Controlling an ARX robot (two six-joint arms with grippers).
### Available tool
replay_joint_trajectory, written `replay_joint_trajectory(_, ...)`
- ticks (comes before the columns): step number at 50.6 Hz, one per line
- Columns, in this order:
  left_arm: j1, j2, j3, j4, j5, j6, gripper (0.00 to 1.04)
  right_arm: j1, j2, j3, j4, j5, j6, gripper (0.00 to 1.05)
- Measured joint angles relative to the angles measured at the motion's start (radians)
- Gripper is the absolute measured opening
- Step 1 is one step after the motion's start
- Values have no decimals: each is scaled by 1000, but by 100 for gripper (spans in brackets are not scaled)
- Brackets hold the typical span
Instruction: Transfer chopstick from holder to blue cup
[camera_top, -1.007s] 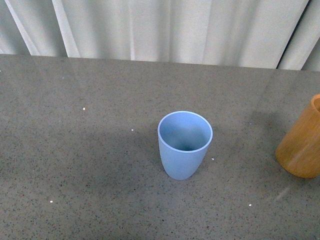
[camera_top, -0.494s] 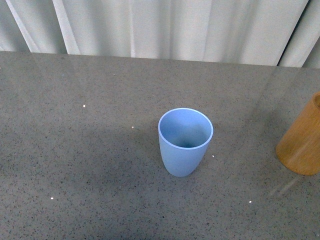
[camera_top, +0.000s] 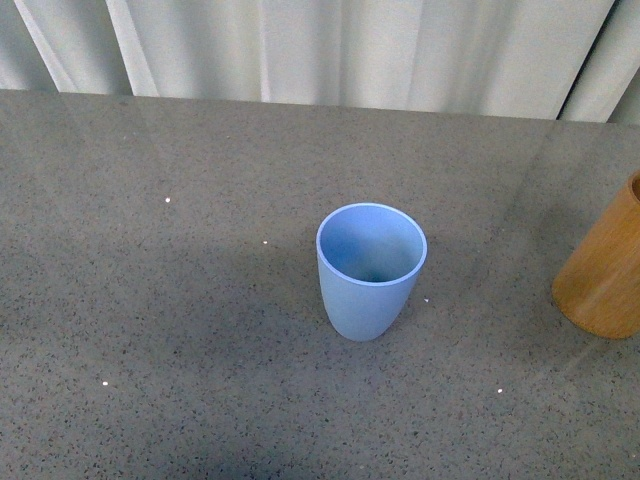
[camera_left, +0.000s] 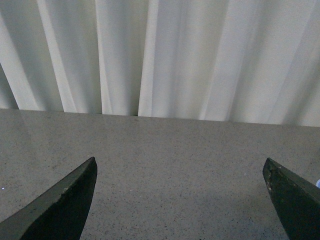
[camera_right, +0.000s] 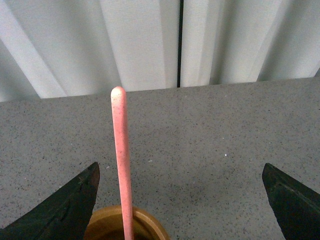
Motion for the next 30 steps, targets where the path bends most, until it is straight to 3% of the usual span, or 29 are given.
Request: replay_joint_trajectory(30,0,0,0,0,0,0,98,77,160,192,-21,11,-5,95)
